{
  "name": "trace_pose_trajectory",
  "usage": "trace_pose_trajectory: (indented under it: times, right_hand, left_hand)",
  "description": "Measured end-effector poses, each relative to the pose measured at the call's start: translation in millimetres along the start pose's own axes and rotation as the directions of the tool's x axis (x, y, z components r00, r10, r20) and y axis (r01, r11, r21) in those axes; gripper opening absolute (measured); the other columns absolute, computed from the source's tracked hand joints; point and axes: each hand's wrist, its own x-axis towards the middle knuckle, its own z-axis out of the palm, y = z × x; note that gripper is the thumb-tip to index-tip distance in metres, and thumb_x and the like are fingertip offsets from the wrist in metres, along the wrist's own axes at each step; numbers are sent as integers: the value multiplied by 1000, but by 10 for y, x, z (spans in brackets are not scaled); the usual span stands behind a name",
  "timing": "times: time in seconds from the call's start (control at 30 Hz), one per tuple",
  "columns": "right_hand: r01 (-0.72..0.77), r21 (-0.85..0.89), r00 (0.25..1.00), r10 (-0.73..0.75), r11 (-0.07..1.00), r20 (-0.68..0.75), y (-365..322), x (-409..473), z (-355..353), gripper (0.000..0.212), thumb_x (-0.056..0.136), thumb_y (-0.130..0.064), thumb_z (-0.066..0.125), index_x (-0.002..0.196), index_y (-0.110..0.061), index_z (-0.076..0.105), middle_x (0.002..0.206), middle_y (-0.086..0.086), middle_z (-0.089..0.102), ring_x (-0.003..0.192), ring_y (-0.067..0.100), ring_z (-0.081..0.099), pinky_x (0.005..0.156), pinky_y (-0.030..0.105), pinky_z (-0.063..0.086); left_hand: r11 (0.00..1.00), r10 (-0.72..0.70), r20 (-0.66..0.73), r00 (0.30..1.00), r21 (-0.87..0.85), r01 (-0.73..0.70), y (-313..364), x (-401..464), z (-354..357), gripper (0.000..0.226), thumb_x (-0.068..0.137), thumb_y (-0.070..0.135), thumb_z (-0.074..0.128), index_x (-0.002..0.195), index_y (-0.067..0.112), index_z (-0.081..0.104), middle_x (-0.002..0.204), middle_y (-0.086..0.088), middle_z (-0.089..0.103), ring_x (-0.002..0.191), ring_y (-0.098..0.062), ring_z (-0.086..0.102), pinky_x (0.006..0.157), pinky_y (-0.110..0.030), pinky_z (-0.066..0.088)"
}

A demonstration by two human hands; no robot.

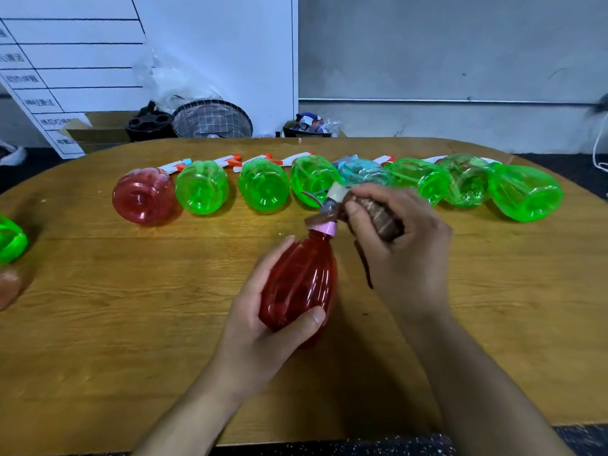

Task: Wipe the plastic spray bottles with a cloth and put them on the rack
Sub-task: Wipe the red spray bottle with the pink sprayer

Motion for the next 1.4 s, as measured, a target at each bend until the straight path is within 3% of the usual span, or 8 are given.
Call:
trace_pose_trajectory:
  times: [0.27, 0.43, 0.63, 0.8, 0.97, 1.13, 1.3, 1.4]
  right_hand:
    - [87, 76, 960, -104, 993, 260, -88, 10, -21, 17, 93, -22, 80, 110, -25, 80, 106, -13, 74, 102, 4, 68, 90, 27, 55]
    - [-12, -23, 1000, 13, 1000, 7, 47, 70, -89, 17, 95, -27, 77, 112, -28, 78, 105, -10, 74, 97, 3, 69, 84, 29, 57]
    - [3, 106, 960, -33, 994, 277, -33, 50, -58, 18, 92, -21, 80, 108, -28, 79, 104, -21, 72, 101, 2, 69, 87, 20, 53]
    - [-38, 19, 999, 38, 999, 18, 41, 84, -107, 18, 94, -24, 78, 110, -32, 75, 104, -13, 73, 97, 3, 69, 84, 30, 59]
    - [2, 154, 964, -43, 988, 261, -21, 87, -105, 18, 93, -20, 80, 109, -26, 78, 102, -13, 73, 96, 7, 71, 81, 20, 54]
    - [-40, 21, 998, 38, 999, 59, 67, 108, -138, 19, 93, -24, 79, 109, -34, 74, 103, -17, 73, 97, 1, 69, 83, 21, 57]
    - [-1, 138, 940, -46, 990, 338, 30, 80, -99, 19, 91, -20, 81, 109, -26, 79, 105, -16, 74, 102, 5, 69, 85, 17, 52]
    - [-30, 101, 969, 5, 994, 246, 49, 89, -91, 18, 93, -23, 80, 110, -26, 79, 106, -15, 74, 101, 3, 70, 85, 20, 55]
  left_hand:
    - [998, -26, -38, 999, -54, 24, 3, 14, 66, 82, 72, 20, 89, 145, 26, 53, 138, 19, 68, 128, -4, 65, 99, -13, 50]
    - [999, -14, 24, 1000, -48, 15, 18, 13, 57, 88, 71, 32, 88, 152, 30, 52, 148, 18, 60, 135, -5, 60, 101, -15, 51]
    - [997, -14, 24, 1000, -79, 16, -1, 31, 49, 83, 74, 31, 86, 150, 31, 53, 143, 7, 66, 134, -15, 63, 102, -22, 53]
    - [997, 12, 54, 998, 72, -16, -7, 11, 43, 84, 75, 38, 85, 151, 41, 50, 155, 18, 53, 144, -10, 52, 116, -41, 47]
    - [1000, 4, 51, 999, 29, -6, 1, 6, 42, 84, 76, 35, 85, 152, 33, 50, 152, 16, 56, 143, -10, 54, 114, -32, 49]
    - [1000, -12, 43, 999, -17, 13, 4, 8, 44, 85, 74, 35, 86, 152, 34, 52, 154, 14, 55, 141, -11, 56, 107, -24, 52]
    - [996, -29, 44, 999, -84, 33, 29, 29, 48, 85, 75, 29, 86, 152, 26, 51, 145, 6, 64, 134, -16, 63, 101, -24, 55]
    - [993, -36, 44, 998, -108, 41, 27, 28, 38, 87, 74, 29, 87, 153, 27, 51, 145, 10, 64, 132, -12, 64, 98, -21, 55]
